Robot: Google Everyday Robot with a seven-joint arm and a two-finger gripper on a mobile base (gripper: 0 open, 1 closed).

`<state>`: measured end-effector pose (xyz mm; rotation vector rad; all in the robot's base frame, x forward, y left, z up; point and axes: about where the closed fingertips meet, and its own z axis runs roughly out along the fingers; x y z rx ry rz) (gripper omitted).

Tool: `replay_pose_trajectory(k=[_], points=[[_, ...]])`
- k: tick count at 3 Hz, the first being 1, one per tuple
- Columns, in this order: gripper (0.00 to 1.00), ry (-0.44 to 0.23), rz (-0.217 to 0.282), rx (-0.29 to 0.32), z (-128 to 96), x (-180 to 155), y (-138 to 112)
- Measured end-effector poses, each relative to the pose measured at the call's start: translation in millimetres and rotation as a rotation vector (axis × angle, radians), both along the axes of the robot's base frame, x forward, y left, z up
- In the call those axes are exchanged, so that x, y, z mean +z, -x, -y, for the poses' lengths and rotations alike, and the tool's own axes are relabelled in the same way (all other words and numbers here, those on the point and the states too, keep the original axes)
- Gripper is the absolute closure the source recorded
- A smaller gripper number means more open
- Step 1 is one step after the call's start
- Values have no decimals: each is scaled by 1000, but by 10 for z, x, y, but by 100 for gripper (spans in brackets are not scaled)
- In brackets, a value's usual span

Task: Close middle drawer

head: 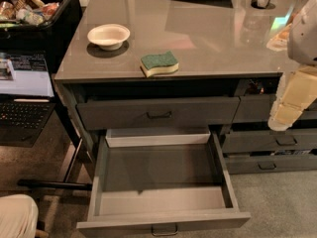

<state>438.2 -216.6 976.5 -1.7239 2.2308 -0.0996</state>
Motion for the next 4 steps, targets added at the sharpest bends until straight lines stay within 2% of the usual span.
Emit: replay_pose_trajectory(k=[2,4], points=[[0,1,6,13,18,-104,8],[0,-75,4,71,360,-1191,290]])
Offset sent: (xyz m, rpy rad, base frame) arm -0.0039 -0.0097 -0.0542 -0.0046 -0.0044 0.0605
